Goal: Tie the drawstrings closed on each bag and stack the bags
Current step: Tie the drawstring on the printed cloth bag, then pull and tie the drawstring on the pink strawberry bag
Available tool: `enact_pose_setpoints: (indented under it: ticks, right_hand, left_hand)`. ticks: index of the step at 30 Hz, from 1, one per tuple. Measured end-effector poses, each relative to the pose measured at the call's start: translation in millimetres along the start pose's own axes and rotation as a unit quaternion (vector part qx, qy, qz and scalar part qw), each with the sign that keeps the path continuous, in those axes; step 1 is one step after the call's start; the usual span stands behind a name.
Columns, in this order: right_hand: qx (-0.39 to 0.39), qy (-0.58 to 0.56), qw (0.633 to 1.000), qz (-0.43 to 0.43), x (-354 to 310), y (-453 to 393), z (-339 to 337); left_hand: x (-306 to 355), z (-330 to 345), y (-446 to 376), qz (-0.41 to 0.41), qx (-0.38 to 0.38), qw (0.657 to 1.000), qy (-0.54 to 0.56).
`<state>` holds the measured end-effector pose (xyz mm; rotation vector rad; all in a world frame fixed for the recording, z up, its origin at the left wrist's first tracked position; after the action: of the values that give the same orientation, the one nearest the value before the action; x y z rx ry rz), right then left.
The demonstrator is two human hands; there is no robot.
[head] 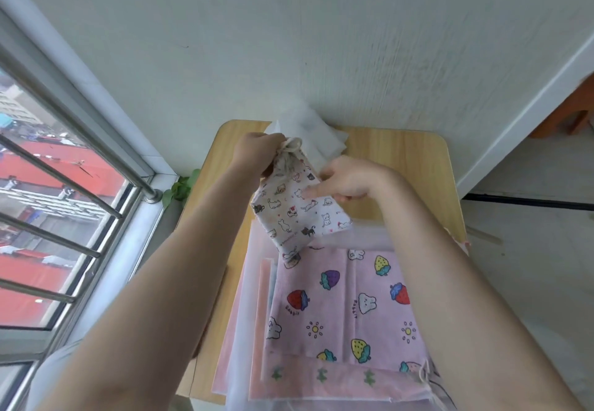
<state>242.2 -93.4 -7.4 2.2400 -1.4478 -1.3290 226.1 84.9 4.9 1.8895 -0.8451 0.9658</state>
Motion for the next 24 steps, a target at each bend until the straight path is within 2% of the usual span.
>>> enact_pose_setpoints:
  ticks: [2,5,7,8,10,12,16,21,22,24]
  right_hand:
    - [0.087,0.06,0.994,0.042,6,-21,-19]
    - [0.266,0.031,0.958,0.105,10,-32,-56]
    - [0.38,0.009,0.922,0.068,-2,-28,-77]
    - [0.414,-0.005,0.91,0.032,-11,-28,-83]
    - [0.404,-0.025,0.913,-0.045,-30,-31,-80]
    - [0.337,-0.008,0.938,-0.079,-38,-42,-66]
    - [0.262,-0.008,0.962,-0.078,-26,-52,-38]
    - [0.277,-0.022,0.959,-0.054,-11,-36,-20]
    - [0.28,-0.027,0.958,-0.052,-10,-30,-16]
    - [0.271,-0.036,0.961,-0.053,-8,-18,-4]
  left_hand:
    - [3,-3,-9,-0.024,-0.005,1.0,0.008]
    - [6,-6,-24,-0.033,-0.032,0.998,0.052]
    - [3,-8,-33,-0.044,-0.036,0.996,0.069]
    - [1,-9,-38,-0.047,-0.029,0.996,0.073]
    - [-2,-11,-38,-0.046,-0.007,0.996,0.083]
    - [-13,-13,-40,-0.068,0.019,0.992,0.106]
    - [-36,-18,-40,-0.114,0.058,0.978,0.165]
    - [-40,-39,-18,-0.047,0.189,0.978,0.075]
    - [-40,-39,-11,-0.026,0.188,0.98,0.064]
    - [-38,-28,6,0.018,0.11,0.994,0.024]
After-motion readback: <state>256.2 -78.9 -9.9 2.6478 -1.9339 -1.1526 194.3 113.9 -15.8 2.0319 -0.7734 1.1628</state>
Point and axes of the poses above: each hand's wrist, its own y-axis away from the middle knuckle, its own z-axis out of the palm, x = y × z, the point moved 6 cm from there along -y, towards the middle knuckle, and after that the axes turned 1 degree about -x, right-handed, at the moved point
